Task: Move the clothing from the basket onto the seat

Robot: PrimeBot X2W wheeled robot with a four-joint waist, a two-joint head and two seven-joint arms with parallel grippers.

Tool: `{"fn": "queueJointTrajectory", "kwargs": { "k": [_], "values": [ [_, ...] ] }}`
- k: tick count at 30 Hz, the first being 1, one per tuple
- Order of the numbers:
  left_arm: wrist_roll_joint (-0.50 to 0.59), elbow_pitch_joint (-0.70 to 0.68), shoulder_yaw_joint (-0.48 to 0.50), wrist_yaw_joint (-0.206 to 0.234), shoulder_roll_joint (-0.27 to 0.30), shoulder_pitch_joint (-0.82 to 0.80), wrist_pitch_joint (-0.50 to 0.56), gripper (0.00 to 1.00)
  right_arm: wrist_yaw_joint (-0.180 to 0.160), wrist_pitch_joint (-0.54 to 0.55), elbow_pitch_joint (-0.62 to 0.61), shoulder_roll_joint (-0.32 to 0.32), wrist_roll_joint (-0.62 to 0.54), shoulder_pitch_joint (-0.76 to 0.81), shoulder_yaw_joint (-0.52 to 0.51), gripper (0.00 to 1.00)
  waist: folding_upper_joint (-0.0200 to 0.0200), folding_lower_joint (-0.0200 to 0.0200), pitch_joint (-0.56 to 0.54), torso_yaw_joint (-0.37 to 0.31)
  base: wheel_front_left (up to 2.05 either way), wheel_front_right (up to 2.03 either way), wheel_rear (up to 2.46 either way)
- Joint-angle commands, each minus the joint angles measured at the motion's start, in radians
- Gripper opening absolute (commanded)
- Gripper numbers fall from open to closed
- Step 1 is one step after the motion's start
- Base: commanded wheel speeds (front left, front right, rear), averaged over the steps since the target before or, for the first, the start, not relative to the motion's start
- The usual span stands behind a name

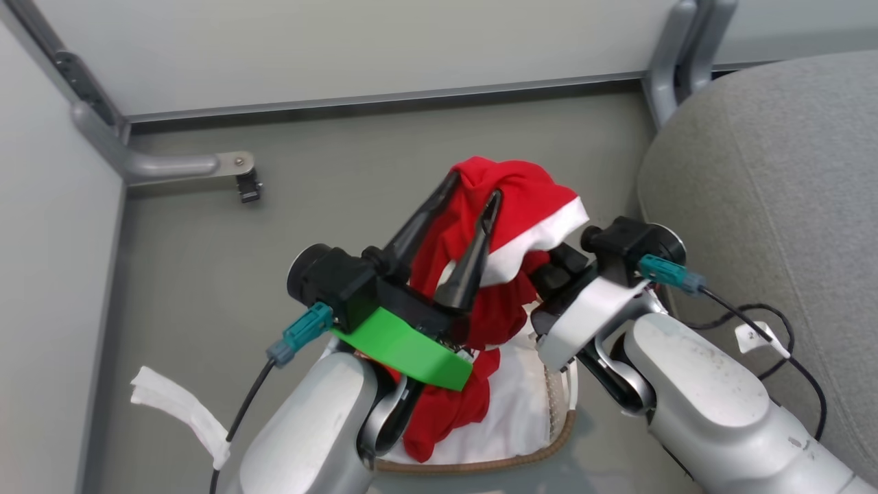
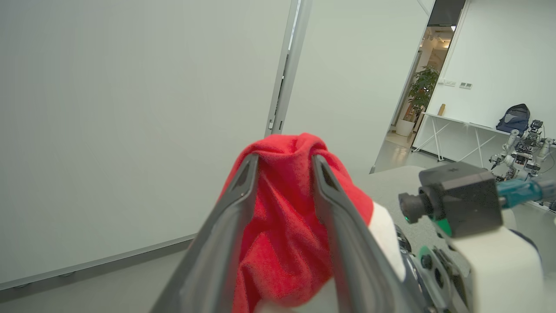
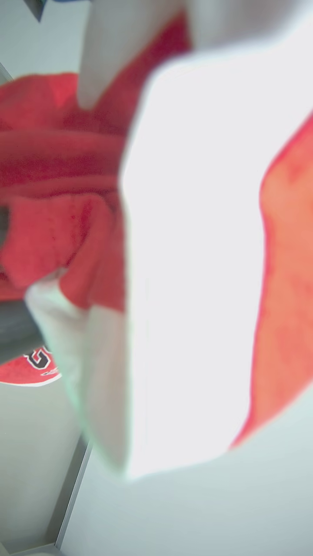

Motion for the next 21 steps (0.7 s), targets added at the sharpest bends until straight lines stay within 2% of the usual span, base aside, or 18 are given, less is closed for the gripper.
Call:
{"fn": "queueJointTrajectory", "kwargs": {
  "k": [1, 8, 16, 21],
  "values": [
    [0.013, 0.002, 0.01, -0.003, 0.003, 0.015, 0.001, 1.0, -0.001, -0.002, -0.013, 0.0, -0.007, 0.028, -0.023, 0.0, -0.0001, 0.0, 0.003, -0.048, 0.0, 0.0, 0.0],
    [0.062, 0.023, 0.059, -0.003, 0.003, 0.054, 0.0, 1.0, -0.001, -0.002, -0.076, 0.013, -0.024, 0.116, -0.14, 0.0, -0.0001, 0.0, 0.008, -0.227, 0.0, 0.0, 0.0],
    [0.078, 0.061, 0.051, -0.003, 0.003, 0.069, 0.0, 1.0, -0.001, -0.002, -0.121, 0.018, -0.029, 0.181, -0.22, 0.0, -0.0001, 0.0, 0.022, -0.445, 0.0, 0.0, 0.0],
    [0.086, 0.083, 0.046, -0.003, 0.004, 0.069, 0.0, 1.0, -0.001, -0.002, -0.143, 0.023, -0.028, 0.21, -0.271, 0.0, -0.0001, 0.0, 0.037, -0.55, 0.0, 0.0, 0.0]
  ]
}}
